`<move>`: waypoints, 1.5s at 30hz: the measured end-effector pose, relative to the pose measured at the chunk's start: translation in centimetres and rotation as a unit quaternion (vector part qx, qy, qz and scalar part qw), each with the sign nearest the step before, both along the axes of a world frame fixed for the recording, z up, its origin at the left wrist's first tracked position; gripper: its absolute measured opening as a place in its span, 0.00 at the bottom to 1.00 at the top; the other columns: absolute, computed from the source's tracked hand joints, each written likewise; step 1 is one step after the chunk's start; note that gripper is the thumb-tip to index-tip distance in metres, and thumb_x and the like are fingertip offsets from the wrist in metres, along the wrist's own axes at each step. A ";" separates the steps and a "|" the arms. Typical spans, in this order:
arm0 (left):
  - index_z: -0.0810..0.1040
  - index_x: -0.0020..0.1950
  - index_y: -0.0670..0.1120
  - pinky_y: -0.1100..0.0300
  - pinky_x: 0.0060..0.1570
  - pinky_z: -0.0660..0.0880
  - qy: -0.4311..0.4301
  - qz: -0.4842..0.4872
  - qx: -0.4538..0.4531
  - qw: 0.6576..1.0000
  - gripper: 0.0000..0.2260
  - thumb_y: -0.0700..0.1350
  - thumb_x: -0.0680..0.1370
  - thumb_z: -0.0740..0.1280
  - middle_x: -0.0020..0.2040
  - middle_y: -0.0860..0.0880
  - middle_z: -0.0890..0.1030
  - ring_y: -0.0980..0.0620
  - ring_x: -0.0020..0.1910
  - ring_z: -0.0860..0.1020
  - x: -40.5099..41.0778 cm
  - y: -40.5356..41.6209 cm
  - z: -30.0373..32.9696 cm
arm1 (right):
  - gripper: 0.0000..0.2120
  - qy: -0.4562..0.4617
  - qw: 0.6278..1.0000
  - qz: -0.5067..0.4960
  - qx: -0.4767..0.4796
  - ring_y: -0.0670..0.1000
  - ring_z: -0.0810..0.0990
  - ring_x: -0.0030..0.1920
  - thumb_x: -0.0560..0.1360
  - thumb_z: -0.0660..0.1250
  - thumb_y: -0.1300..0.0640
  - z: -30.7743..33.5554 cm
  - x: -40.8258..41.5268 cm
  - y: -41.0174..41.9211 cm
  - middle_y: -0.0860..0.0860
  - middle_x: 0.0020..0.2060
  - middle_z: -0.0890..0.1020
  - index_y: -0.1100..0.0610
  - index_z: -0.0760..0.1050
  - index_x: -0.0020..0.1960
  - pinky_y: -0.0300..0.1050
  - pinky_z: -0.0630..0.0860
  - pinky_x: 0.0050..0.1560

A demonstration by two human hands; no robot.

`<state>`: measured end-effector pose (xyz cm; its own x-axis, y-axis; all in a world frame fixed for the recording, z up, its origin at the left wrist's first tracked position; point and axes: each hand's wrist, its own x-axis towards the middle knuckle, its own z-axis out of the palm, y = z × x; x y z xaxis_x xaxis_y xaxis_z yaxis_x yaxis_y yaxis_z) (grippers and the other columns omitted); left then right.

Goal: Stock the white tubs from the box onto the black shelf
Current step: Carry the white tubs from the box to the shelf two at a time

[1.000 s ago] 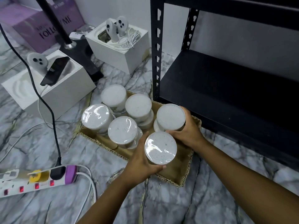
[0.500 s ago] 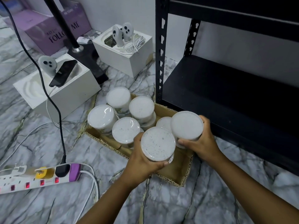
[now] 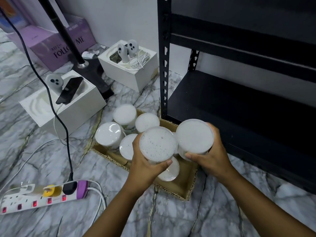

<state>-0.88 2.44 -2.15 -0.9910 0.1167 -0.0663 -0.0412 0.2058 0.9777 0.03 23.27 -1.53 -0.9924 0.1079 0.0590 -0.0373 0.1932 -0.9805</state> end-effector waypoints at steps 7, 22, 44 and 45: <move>0.59 0.66 0.59 0.79 0.54 0.68 -0.007 0.018 0.011 1.000 0.41 0.40 0.63 0.80 0.64 0.59 0.68 0.72 0.62 0.67 0.6 -1.2 11.8 | 0.44 -0.030 0.999 -0.020 -0.004 0.33 0.69 0.61 0.53 0.78 0.46 10.9 1.4 -1.5 0.26 0.58 0.69 0.40 0.60 0.64 0.25 0.69 0.56; 0.61 0.67 0.62 0.73 0.53 0.72 -0.020 0.012 0.030 0.999 0.43 0.43 0.60 0.81 0.65 0.59 0.71 0.64 0.64 0.70 3.1 -3.7 43.1 | 0.45 -0.032 0.999 -0.021 -0.019 0.37 0.71 0.62 0.54 0.79 0.48 43.4 4.7 -3.9 0.29 0.59 0.71 0.44 0.61 0.66 0.29 0.72 0.55; 0.61 0.65 0.59 0.78 0.51 0.70 0.013 -0.113 0.025 0.993 0.40 0.41 0.63 0.81 0.60 0.66 0.66 0.75 0.58 0.68 5.3 -0.5 65.3 | 0.45 -0.014 0.982 -0.187 -0.039 0.33 0.73 0.56 0.54 0.79 0.52 66.5 11.4 -2.5 0.39 0.60 0.70 0.44 0.61 0.66 0.29 0.75 0.45; 0.61 0.65 0.61 0.77 0.51 0.70 0.013 -0.123 0.028 0.992 0.40 0.42 0.63 0.81 0.60 0.67 0.66 0.75 0.58 0.68 5.1 0.0 65.7 | 0.44 -0.011 0.980 -0.196 -0.039 0.32 0.73 0.55 0.56 0.80 0.55 66.8 11.6 -2.0 0.38 0.59 0.70 0.43 0.61 0.65 0.28 0.75 0.44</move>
<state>4.25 2.48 63.55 -0.9330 0.3586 -0.0284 0.0287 0.1527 0.9879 11.67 21.26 65.25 -0.8743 0.4852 0.0143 0.0460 0.1122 -0.9926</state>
